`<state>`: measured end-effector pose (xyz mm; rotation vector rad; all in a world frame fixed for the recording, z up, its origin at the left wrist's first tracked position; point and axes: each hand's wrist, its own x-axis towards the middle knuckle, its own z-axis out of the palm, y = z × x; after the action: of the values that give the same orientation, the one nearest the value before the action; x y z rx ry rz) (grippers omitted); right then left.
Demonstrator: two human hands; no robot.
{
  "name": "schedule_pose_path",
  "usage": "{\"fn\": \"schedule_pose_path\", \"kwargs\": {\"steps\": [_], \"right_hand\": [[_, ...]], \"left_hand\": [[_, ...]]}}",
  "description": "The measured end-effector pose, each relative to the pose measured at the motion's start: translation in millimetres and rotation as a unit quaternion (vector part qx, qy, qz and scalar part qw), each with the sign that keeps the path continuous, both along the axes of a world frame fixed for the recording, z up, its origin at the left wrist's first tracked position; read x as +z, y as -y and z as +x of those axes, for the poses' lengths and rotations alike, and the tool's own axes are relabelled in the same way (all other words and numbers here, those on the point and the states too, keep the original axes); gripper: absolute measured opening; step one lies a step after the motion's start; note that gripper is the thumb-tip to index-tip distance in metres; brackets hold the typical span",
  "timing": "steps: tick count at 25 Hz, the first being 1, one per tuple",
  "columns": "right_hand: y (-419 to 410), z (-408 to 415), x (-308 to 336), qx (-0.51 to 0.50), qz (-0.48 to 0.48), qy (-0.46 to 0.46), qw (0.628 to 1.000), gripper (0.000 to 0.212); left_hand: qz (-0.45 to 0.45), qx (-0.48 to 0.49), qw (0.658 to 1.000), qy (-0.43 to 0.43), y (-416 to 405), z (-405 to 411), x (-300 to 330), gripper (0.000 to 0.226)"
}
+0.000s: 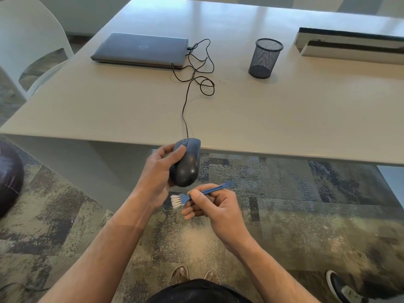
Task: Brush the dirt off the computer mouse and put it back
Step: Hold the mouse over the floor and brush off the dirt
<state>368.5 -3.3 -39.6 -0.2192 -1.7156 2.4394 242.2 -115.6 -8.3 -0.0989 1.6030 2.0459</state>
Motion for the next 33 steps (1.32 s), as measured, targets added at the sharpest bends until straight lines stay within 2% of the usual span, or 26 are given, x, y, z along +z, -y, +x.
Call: {"fn": "schedule_pose_path", "kwargs": {"steps": [3, 7, 11, 16, 27, 30, 33], "right_hand": [[-11.3, -1.1, 4.8, -0.032, -0.008, -0.010, 0.999, 0.014], [-41.3, -14.4, 9.6, -0.153, -0.017, 0.008, 0.988, 0.025], [-55.6, -37.6, 12.5, -0.226, 0.007, 0.016, 0.974, 0.014], [-43.5, -43.1, 9.8, -0.187, 0.035, -0.016, 0.982, 0.010], [-17.5, 5.6, -5.8, -0.021, 0.005, -0.070, 0.997, 0.014], [-27.7, 4.3, 2.0, -0.045, 0.005, -0.084, 0.995, 0.014], [-48.5, -9.8, 10.8, -0.138, -0.010, -0.036, 0.990, 0.016]], "left_hand": [[0.002, -0.003, 1.000, -0.004, -0.4, 0.7, 0.2, 0.063], [0.002, -0.011, 1.000, -0.001, 0.7, 1.1, 0.3, 0.061], [0.005, -0.028, 1.000, 0.001, -2.0, 4.4, 3.1, 0.058], [0.003, -0.028, 1.000, -0.007, -0.5, 5.3, 6.6, 0.059], [0.009, -0.014, 1.000, -0.017, 2.1, 0.8, 6.6, 0.057], [0.009, -0.020, 1.000, -0.018, 0.8, 4.1, 7.0, 0.058], [0.006, -0.020, 1.000, -0.009, 1.7, 6.3, 5.8, 0.059]]}}
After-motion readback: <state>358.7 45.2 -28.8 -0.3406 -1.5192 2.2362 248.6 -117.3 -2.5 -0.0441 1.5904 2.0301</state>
